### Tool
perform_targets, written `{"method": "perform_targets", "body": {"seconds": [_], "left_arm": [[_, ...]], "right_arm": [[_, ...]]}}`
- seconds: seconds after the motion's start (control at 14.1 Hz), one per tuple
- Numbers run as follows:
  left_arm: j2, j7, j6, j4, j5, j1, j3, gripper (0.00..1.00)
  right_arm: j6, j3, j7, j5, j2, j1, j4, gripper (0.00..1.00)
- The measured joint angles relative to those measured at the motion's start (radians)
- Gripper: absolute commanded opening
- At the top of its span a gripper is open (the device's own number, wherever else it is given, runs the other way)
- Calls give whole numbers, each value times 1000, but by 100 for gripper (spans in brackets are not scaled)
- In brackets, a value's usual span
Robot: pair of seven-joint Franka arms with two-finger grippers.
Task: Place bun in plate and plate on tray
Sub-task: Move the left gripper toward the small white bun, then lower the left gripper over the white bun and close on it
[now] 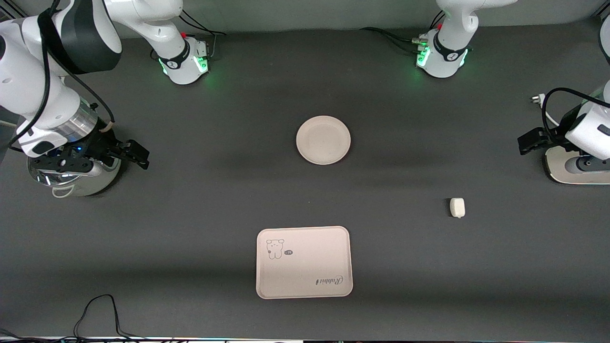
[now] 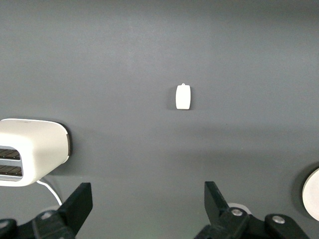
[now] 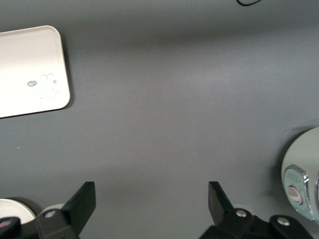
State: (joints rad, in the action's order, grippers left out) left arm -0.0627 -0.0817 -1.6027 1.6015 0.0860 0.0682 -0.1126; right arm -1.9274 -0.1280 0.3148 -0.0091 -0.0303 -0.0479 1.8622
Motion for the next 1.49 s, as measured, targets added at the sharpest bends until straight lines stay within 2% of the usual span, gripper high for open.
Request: {"method": "perform_targets", "body": {"seconds": [0.57, 0.85, 1.07, 1.28, 1.49], "left_arm": [[-18, 6, -1, -14, 0, 4, -9, 100], [-156, 7, -6, -103, 0, -10, -23, 100], [-299, 7, -93, -118, 0, -31, -26, 100], [-401, 7, -244, -50, 1, -47, -28, 100], [-406, 7, -354, 97, 1, -44, -26, 100]], "right_arm": [[23, 0, 74, 1, -11, -57, 0, 100], [34, -1, 146, 1, -13, -106, 0, 100], [67, -1, 152, 1, -23, -111, 0, 100], [67, 0, 152, 1, -20, -111, 4, 100], [65, 3, 152, 1, -12, -111, 8, 100]]}}
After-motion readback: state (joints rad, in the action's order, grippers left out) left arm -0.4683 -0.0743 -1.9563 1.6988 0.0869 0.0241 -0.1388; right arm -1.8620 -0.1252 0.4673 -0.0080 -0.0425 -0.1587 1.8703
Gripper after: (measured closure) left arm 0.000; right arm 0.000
